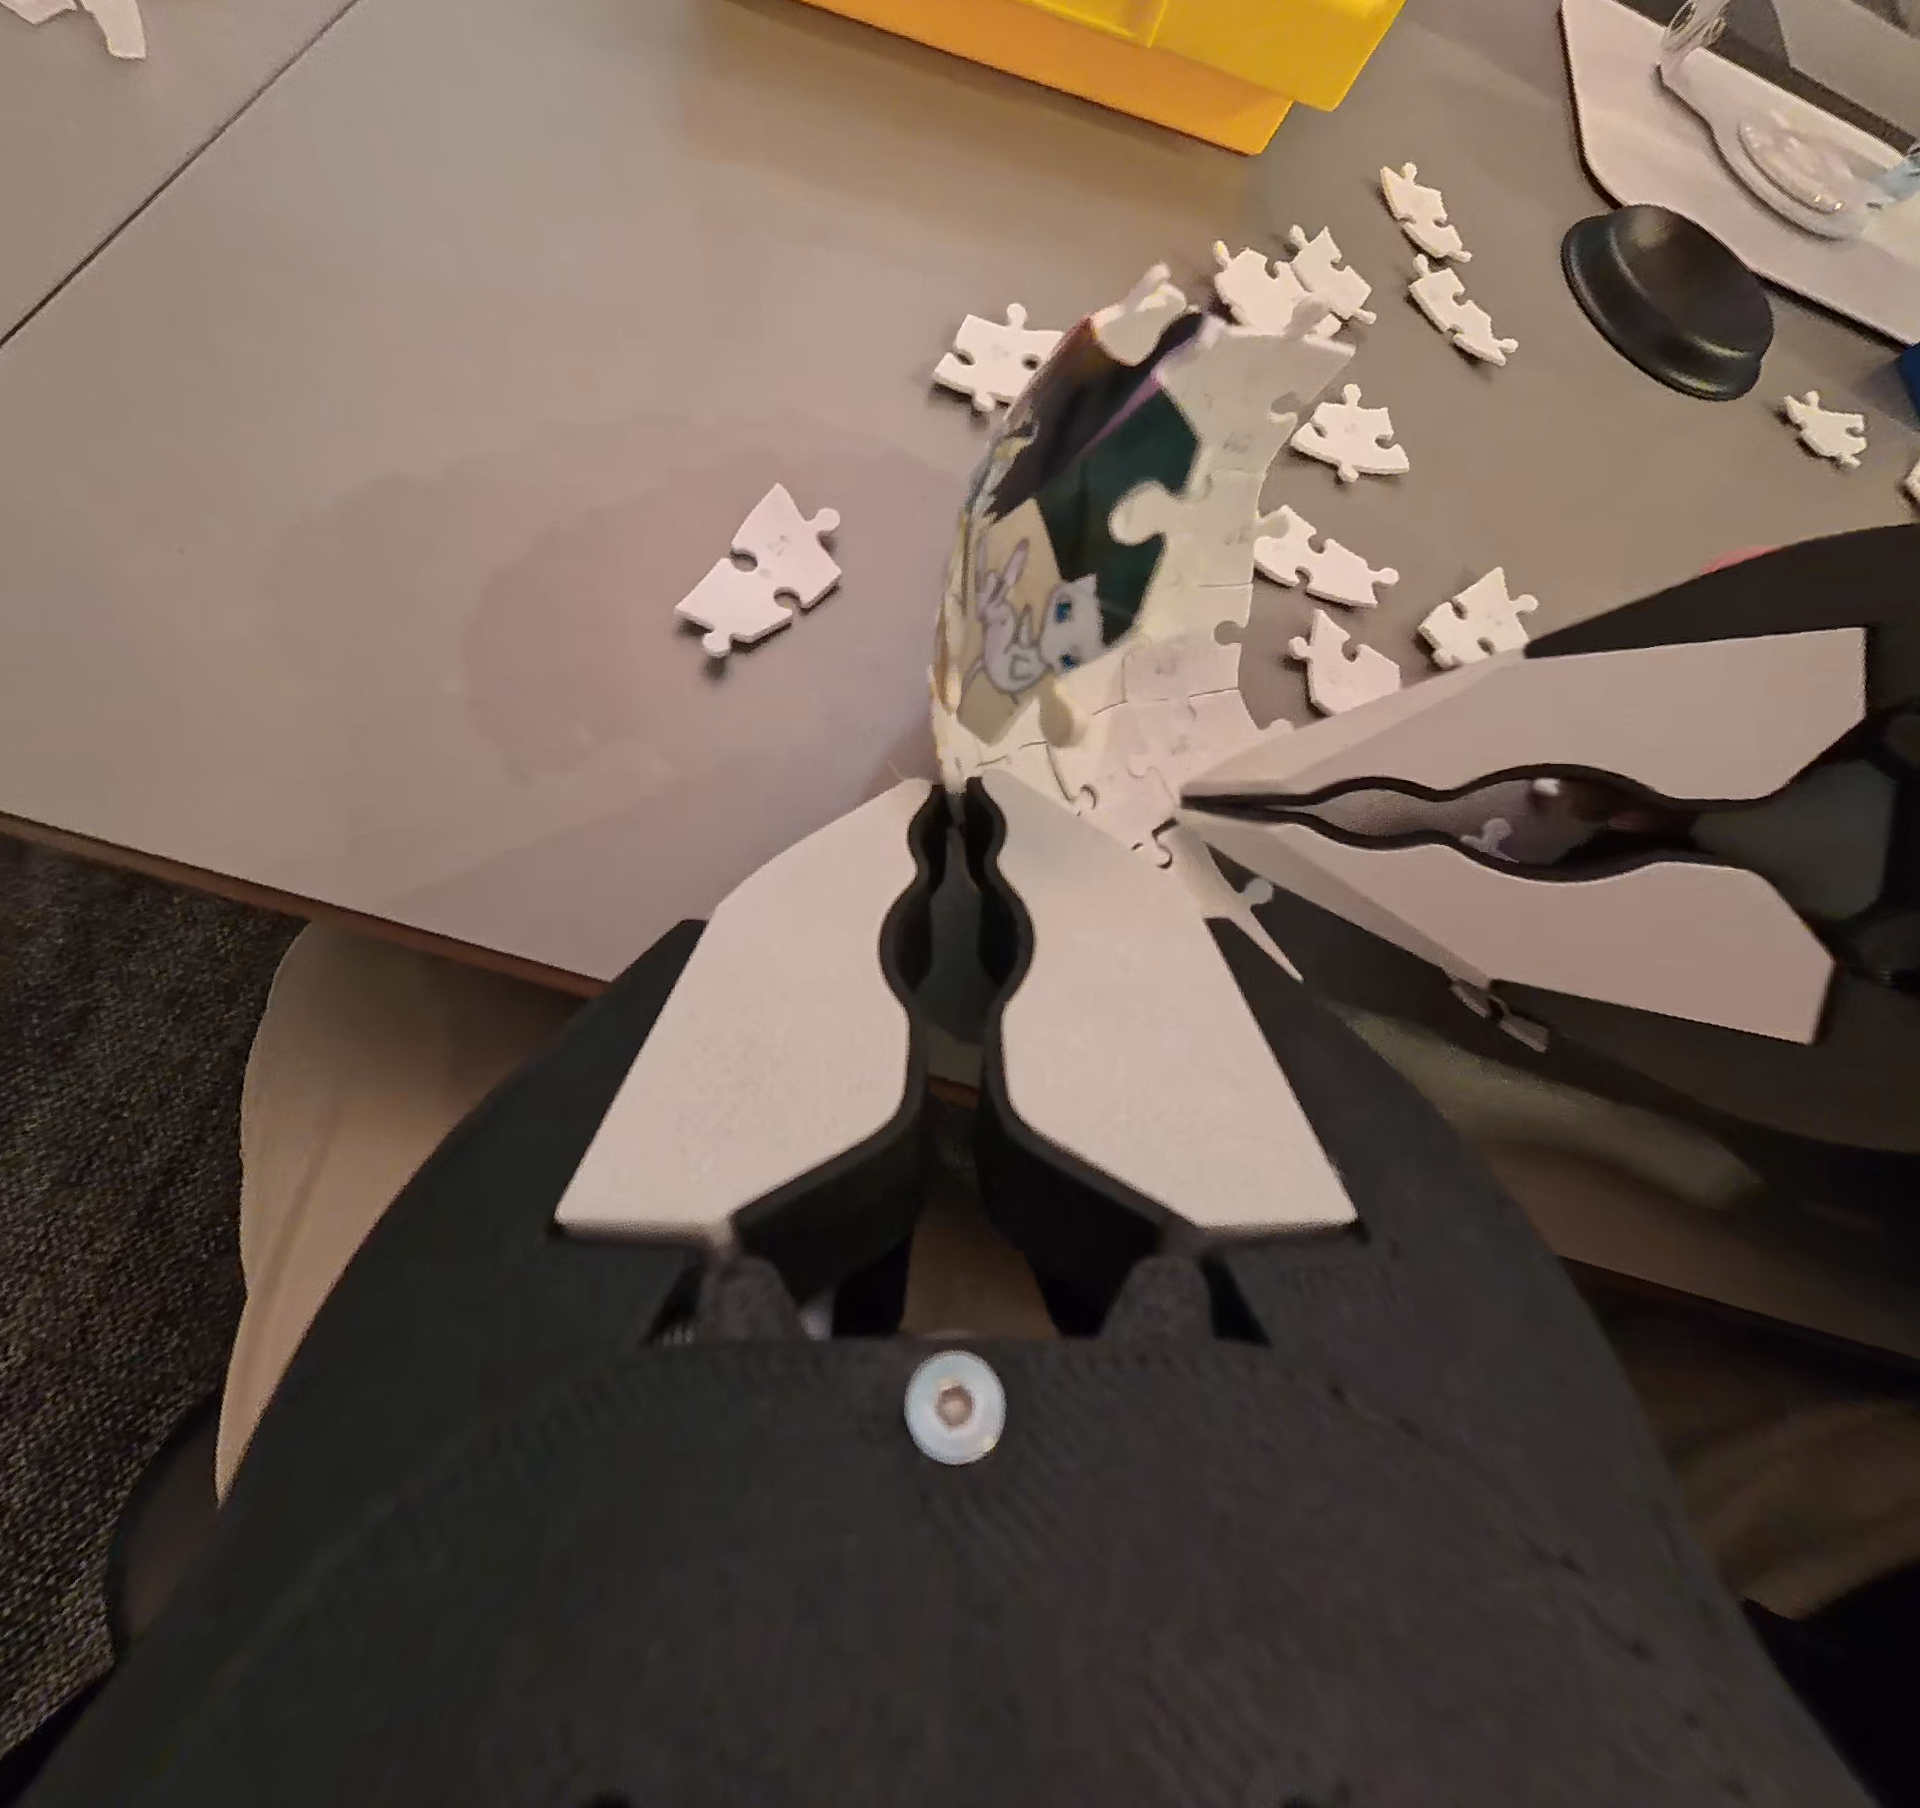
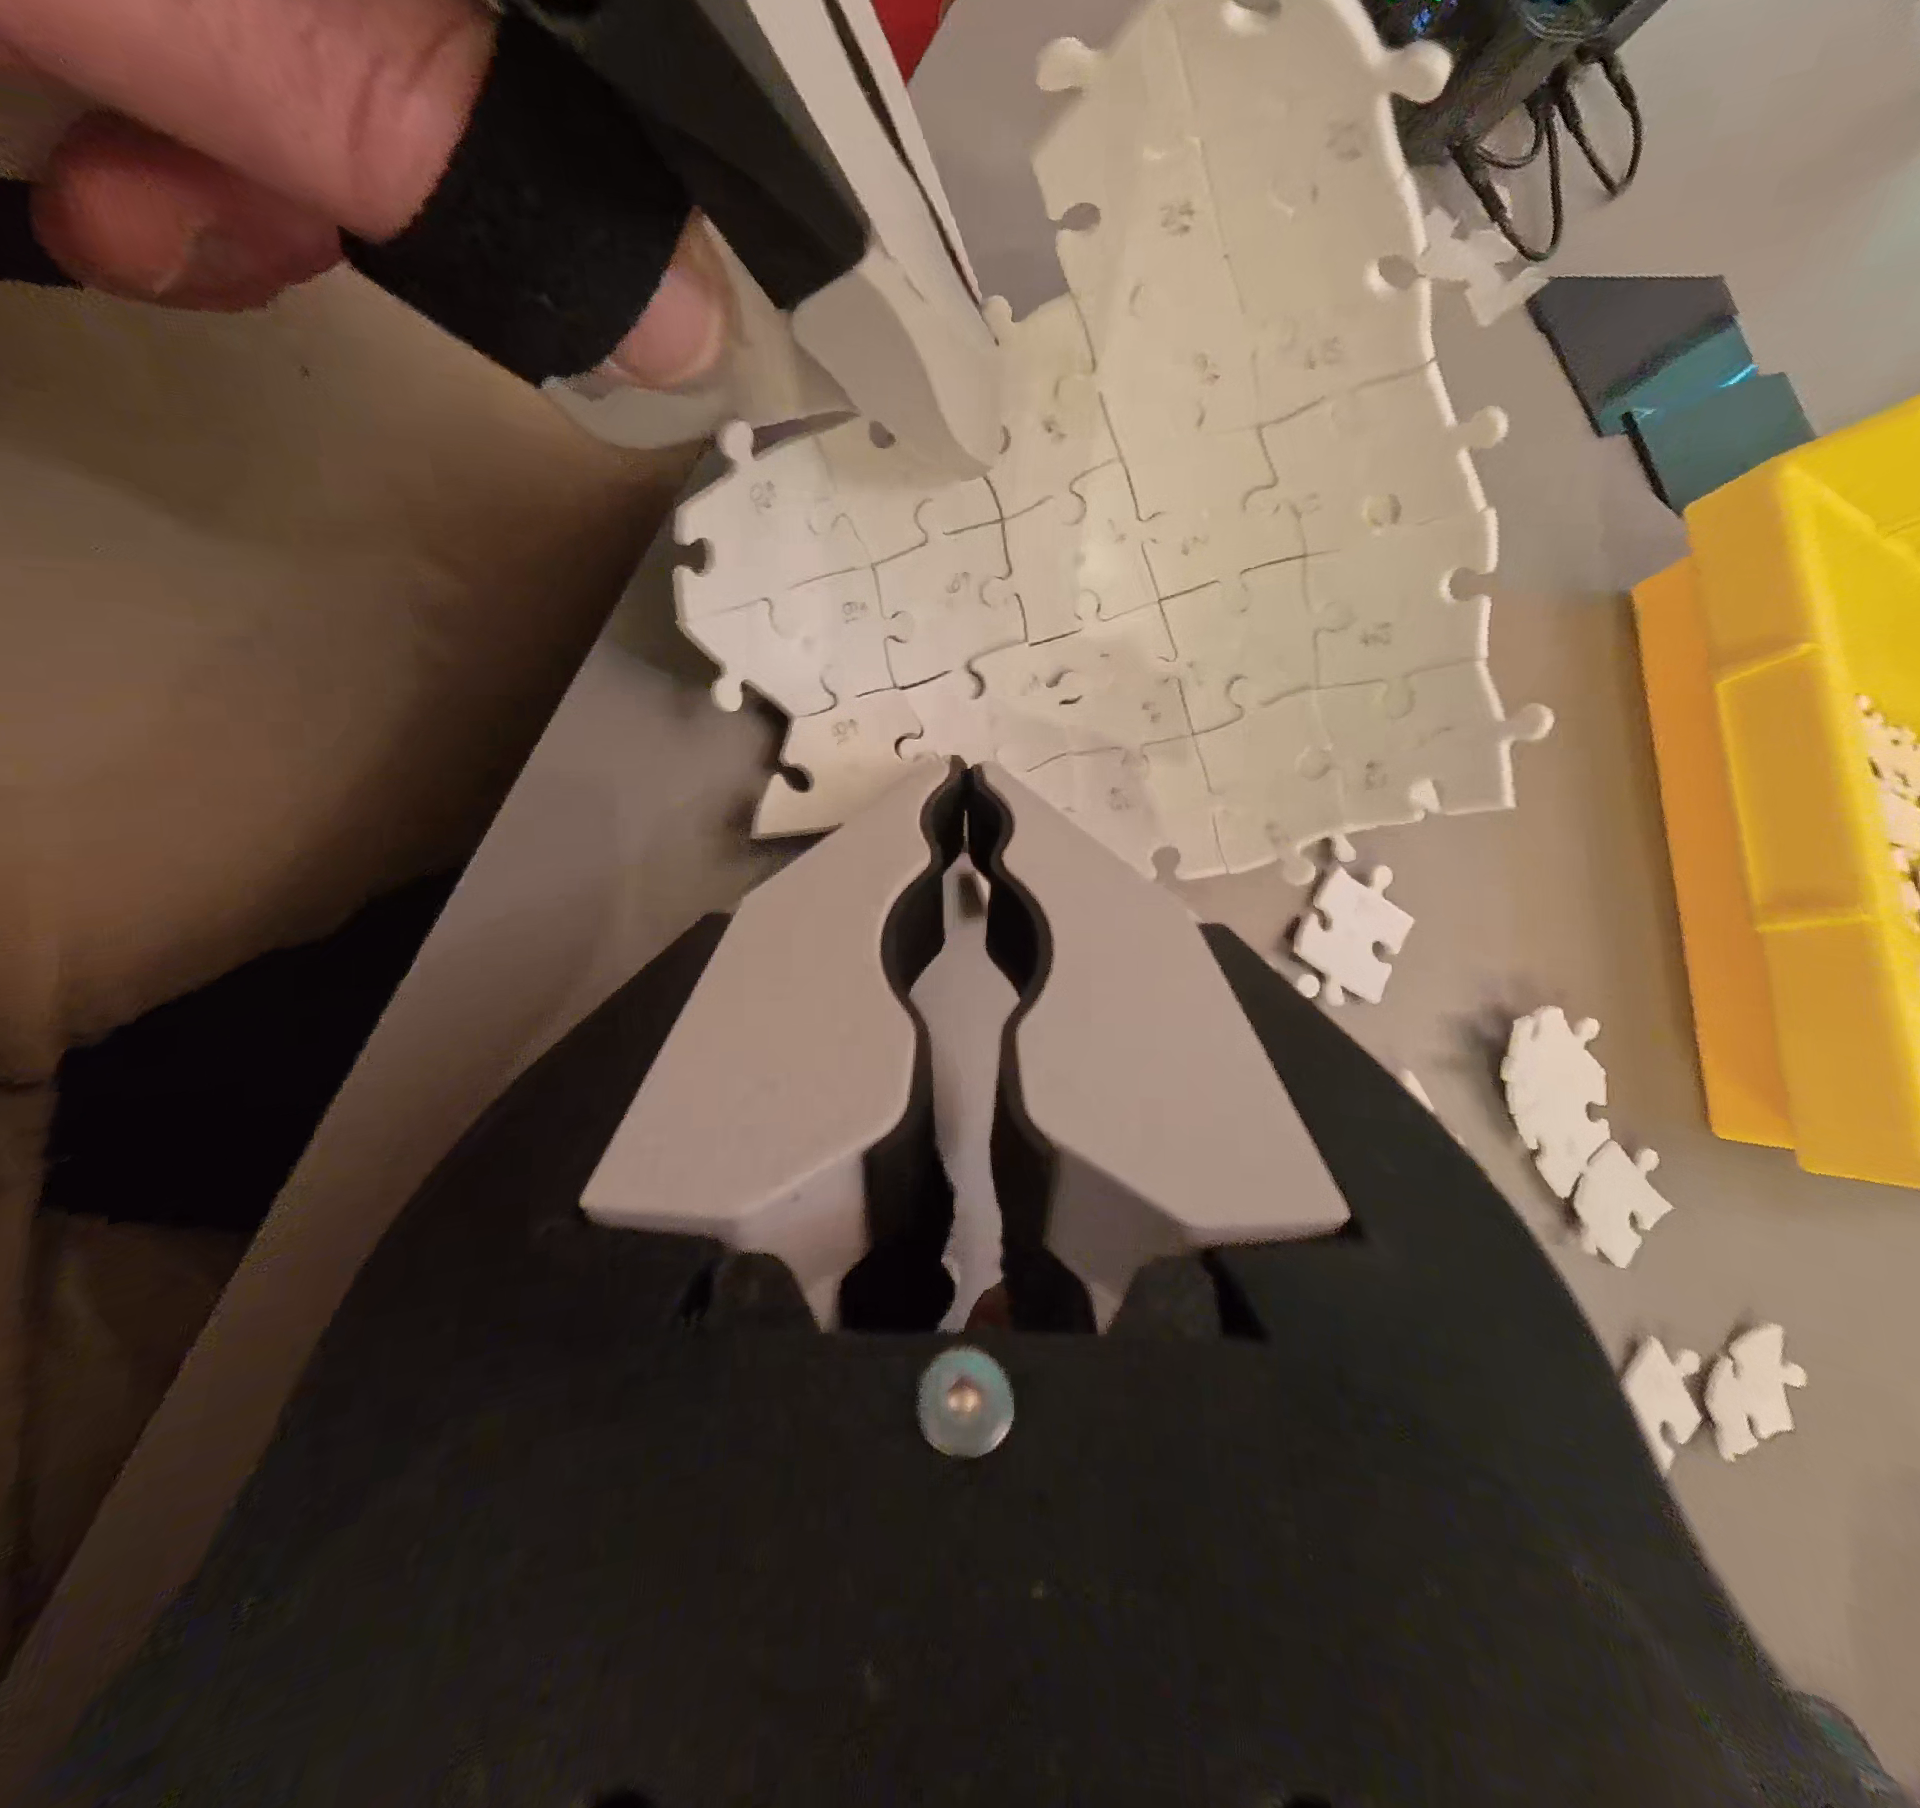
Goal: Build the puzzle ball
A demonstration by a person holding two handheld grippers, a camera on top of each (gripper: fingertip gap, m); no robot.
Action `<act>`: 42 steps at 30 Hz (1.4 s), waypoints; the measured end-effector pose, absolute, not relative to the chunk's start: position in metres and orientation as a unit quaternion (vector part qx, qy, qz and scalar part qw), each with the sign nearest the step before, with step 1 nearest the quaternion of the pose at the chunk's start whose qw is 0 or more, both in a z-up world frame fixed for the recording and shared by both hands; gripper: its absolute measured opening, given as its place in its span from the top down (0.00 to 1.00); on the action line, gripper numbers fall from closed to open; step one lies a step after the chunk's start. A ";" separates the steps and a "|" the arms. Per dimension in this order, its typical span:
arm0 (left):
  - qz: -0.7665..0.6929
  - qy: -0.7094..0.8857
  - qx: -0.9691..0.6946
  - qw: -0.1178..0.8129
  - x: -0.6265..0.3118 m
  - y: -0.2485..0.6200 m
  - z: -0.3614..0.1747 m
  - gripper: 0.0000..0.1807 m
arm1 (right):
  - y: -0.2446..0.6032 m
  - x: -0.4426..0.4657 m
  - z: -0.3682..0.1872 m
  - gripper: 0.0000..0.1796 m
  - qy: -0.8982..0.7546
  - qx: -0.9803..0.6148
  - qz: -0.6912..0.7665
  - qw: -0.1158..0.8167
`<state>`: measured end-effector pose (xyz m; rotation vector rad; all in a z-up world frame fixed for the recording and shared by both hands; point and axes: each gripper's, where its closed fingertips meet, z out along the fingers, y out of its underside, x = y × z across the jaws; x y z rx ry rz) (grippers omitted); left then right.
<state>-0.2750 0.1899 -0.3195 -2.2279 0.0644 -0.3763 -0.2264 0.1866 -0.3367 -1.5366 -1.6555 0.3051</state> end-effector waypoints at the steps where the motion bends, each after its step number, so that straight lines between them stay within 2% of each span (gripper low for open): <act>1: -0.153 0.026 -0.891 0.426 -0.276 0.190 -0.320 0.98 | 0.185 -0.226 -0.336 1.00 -0.664 -0.609 0.121 0.417; 16: -0.131 0.069 -0.892 0.427 -0.275 0.190 -0.313 0.98 | 0.179 -0.231 -0.341 1.00 -0.670 -0.622 0.169 0.368; 23: -0.129 0.081 -0.892 0.425 -0.274 0.191 -0.312 0.98 | 0.180 -0.231 -0.342 1.00 -0.656 -0.671 0.239 0.249; 27: -0.133 0.079 -0.892 0.424 -0.272 0.192 -0.313 0.98 | 0.180 -0.234 -0.342 1.00 -0.670 -0.676 0.230 0.202; 36: -0.175 0.038 -0.893 0.414 -0.277 0.192 -0.320 0.98 | 0.181 -0.234 -0.341 1.00 -0.659 -0.665 0.225 0.271; 42: -0.201 0.012 -0.887 0.415 -0.276 0.193 -0.320 0.98 | 0.178 -0.233 -0.340 1.00 -0.646 -0.676 0.233 0.268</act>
